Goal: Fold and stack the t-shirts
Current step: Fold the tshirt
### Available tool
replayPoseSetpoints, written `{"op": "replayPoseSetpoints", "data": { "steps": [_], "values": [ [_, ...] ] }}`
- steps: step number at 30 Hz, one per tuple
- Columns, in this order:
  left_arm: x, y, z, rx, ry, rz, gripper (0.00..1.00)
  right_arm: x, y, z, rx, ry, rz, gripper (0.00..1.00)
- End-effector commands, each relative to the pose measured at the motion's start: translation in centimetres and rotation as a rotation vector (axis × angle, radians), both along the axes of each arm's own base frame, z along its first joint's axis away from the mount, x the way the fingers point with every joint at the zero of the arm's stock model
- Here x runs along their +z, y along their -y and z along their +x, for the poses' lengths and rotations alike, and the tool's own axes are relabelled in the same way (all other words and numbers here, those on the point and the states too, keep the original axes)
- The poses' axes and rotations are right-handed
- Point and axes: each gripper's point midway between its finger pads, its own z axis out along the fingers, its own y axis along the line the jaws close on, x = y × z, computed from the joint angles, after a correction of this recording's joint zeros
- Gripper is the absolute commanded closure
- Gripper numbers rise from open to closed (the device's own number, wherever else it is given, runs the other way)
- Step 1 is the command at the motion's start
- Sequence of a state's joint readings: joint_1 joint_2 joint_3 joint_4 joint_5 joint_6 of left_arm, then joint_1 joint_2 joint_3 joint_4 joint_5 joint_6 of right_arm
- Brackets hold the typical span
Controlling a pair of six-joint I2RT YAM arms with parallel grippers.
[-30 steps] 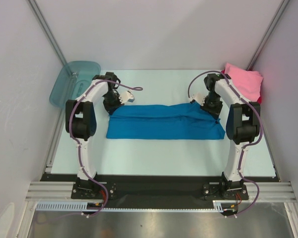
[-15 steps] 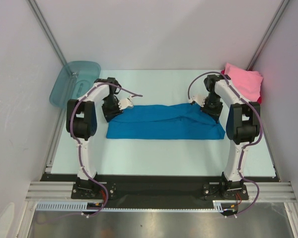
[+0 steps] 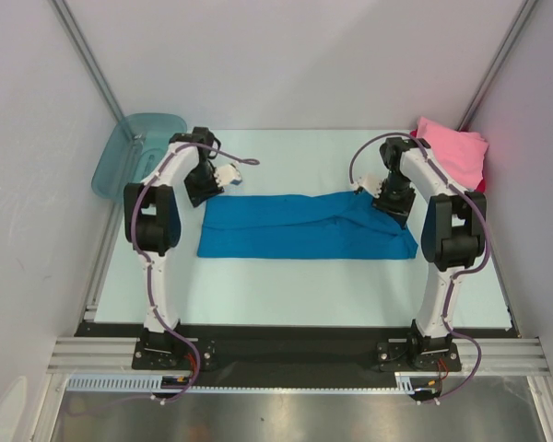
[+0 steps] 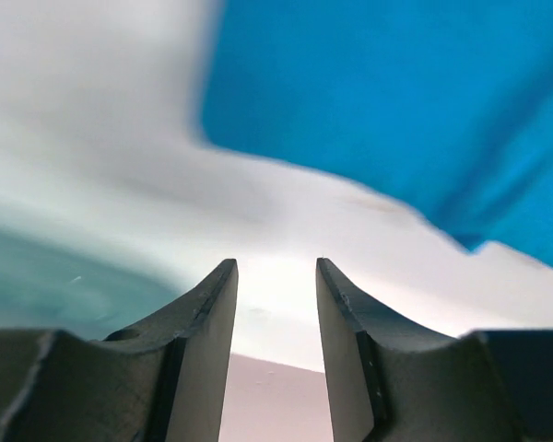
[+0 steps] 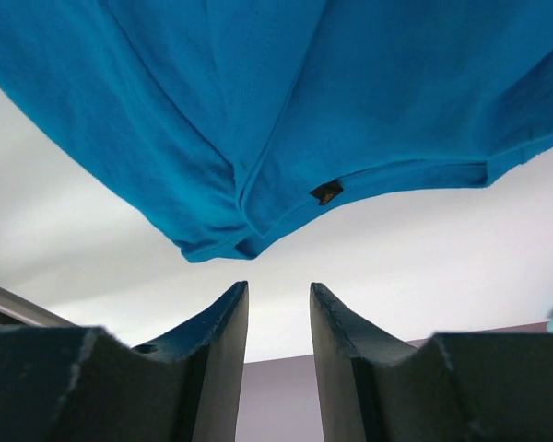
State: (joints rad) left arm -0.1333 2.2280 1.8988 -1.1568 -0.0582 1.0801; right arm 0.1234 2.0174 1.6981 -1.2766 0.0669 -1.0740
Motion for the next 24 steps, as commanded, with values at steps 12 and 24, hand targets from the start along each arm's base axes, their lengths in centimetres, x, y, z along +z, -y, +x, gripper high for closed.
{"op": "replayPoseSetpoints", "data": {
  "steps": [12,24],
  "values": [
    [0.6,5.9,3.6,0.031,0.123,-0.176,0.55,0.5,-1.0,6.8,-0.092,0.262,0.028,0.66],
    [-2.5,8.6,0.5,-0.021,0.028,-0.185,0.56,1.1,-1.1,10.1,-0.113,0.346,0.013,0.67]
  ]
}}
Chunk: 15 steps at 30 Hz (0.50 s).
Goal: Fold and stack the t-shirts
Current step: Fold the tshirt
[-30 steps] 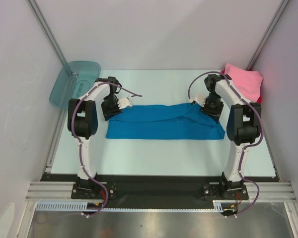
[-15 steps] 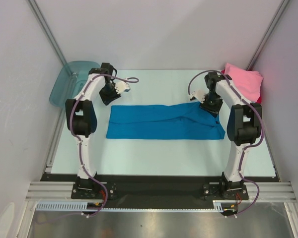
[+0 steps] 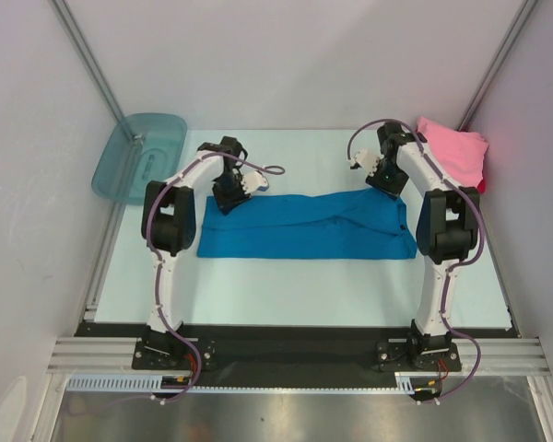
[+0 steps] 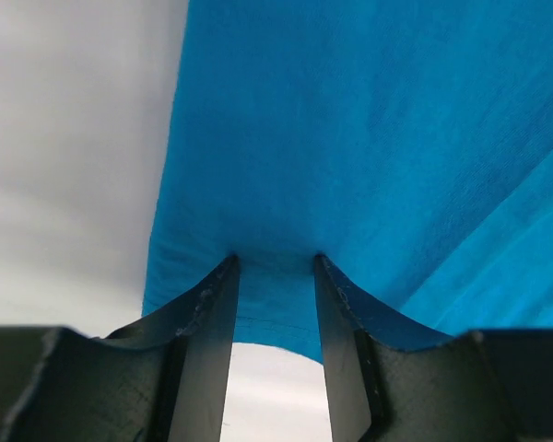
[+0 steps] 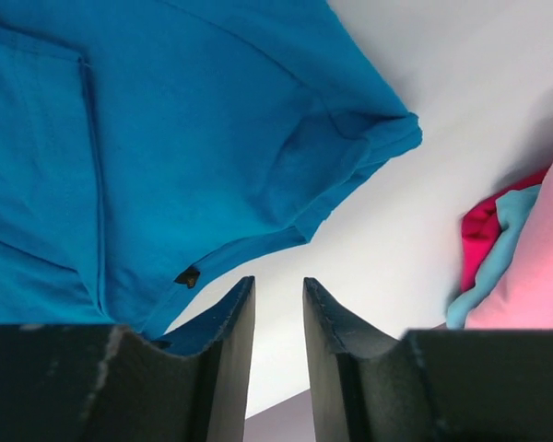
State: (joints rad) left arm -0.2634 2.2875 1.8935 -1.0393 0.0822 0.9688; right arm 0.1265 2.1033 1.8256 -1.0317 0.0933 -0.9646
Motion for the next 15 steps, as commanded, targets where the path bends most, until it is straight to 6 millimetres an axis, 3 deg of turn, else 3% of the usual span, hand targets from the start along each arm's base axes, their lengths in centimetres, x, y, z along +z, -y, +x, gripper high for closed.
{"op": "replayPoseSetpoints", "data": {
  "steps": [1,10,15],
  "values": [
    [0.4,-0.3,-0.3,0.015,0.003,-0.021,0.55,0.9,-0.1,1.6,-0.007,0.056,-0.01,0.68],
    [-1.8,-2.5,-1.3,0.058,-0.003,0.078,0.56,0.0,-0.8,2.6,-0.056,0.074,0.013,0.69],
    [-2.7,-4.6,-1.8,0.056,-0.003,0.192,0.57,1.0,-0.3,4.2,-0.084,0.137,0.021,0.69]
  ]
}}
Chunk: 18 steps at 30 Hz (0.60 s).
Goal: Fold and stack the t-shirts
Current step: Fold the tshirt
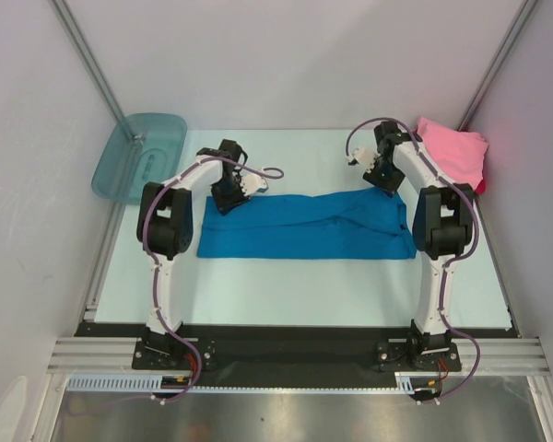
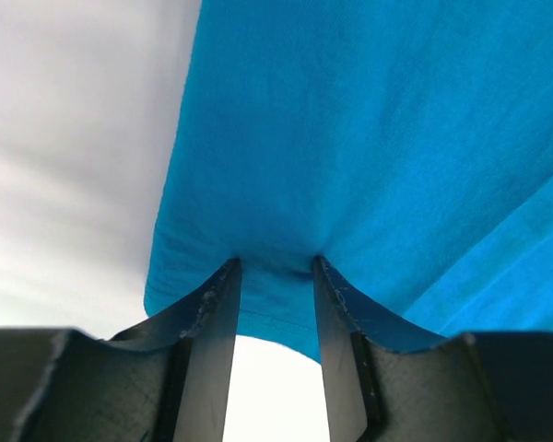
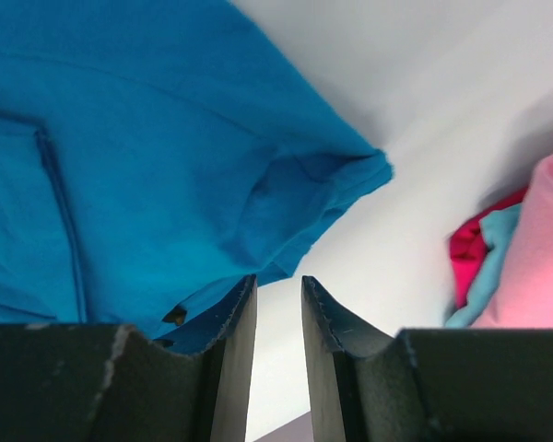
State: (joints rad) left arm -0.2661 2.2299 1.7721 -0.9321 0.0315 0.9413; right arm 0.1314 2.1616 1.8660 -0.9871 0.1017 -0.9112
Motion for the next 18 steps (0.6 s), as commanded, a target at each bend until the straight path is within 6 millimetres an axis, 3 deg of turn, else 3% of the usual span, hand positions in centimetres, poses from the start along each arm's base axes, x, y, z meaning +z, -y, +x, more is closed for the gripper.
{"op": "replayPoseSetpoints", "data": {
  "steps": [1,6,14,18],
  "values": [
    [-2.1,-4.5,-1.4,0.034,-0.048,0.189,0.58,2.5,0.2,2.7,-0.047,0.118,0.016,0.69],
    [-2.9,-7.0,-1.6,0.043,-0.048,0.324,0.62,3.4,1.2,3.3,-0.073,0.147,0.028,0.68],
    [-3.7,-10.4,-1.1,0.098,-0.031,0.475,0.62,4.3,0.9,3.1,-0.078,0.164,0.059,0.68],
    [-3.4,-10.4,0.1,0.133,0.001,0.454,0.62,4.1,0.6,3.2,-0.079,0.161,0.058,0.68]
  ]
}}
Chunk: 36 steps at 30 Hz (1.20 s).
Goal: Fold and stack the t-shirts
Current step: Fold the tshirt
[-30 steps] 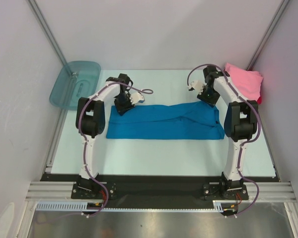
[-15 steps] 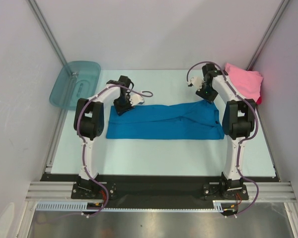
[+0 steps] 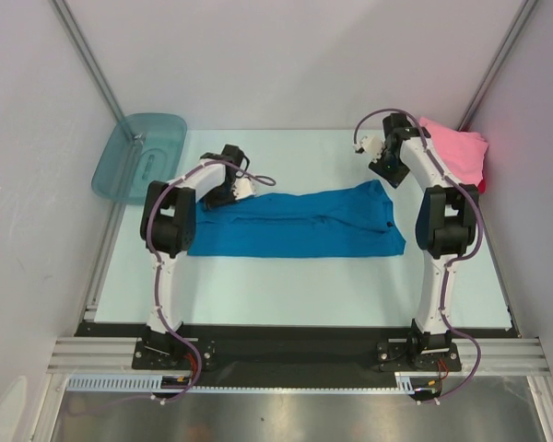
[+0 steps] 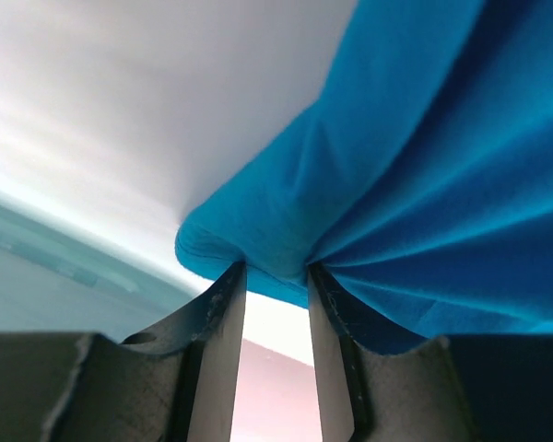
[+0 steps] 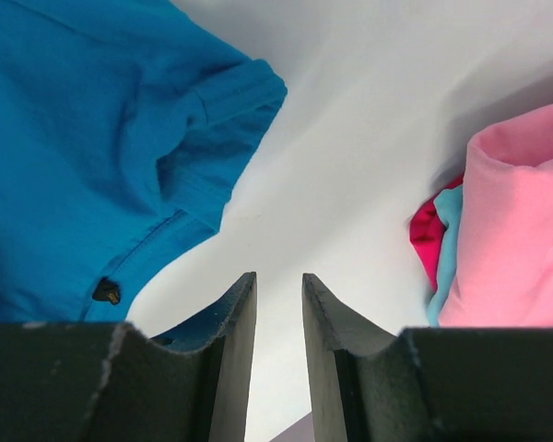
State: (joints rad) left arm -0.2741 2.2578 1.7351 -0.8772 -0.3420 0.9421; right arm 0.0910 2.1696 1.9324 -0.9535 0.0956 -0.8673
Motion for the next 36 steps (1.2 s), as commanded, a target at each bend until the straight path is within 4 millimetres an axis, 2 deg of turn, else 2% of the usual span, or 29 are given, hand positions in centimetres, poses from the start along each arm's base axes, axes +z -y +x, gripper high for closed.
{"op": "replayPoseSetpoints", "data": {
  "steps": [1,4,11,16,20,23,28,31,36],
  "values": [
    [-3.3,-4.3,-0.8,0.103,-0.058,0.08,0.62,2.2,-1.0,0.8,0.002,0.064,0.024,0.68],
    [-1.4,-2.9,0.4,0.103,-0.007,-0.001,0.62,2.0,-1.5,0.7,0.014,0.058,0.023,0.68],
    [4.8,0.6,3.6,0.106,0.159,-0.208,0.58,0.6,-2.9,-0.1,0.046,-0.001,0.024,0.68],
    [8.0,2.4,4.6,0.108,0.231,-0.318,0.58,-0.4,-4.4,-0.4,0.068,-0.03,0.048,0.68],
    [10.0,3.6,4.6,0.098,0.262,-0.397,0.57,-1.4,-4.5,-1.5,0.077,-0.096,0.042,0.71],
    [10.0,4.2,4.1,0.081,0.25,-0.429,0.57,-2.0,-5.0,-1.8,0.079,-0.121,0.062,0.77],
    [8.5,2.8,4.1,0.109,0.243,-0.356,0.57,-2.0,-5.7,-1.2,0.064,-0.104,0.083,0.93],
    [8.0,2.8,4.0,0.11,0.242,-0.354,0.57,-1.8,-5.8,-0.6,0.059,-0.081,0.09,0.94],
    [7.8,2.8,4.2,0.117,0.243,-0.351,0.57,-3.2,-5.2,-0.4,0.019,-0.092,0.087,0.95]
  ]
}}
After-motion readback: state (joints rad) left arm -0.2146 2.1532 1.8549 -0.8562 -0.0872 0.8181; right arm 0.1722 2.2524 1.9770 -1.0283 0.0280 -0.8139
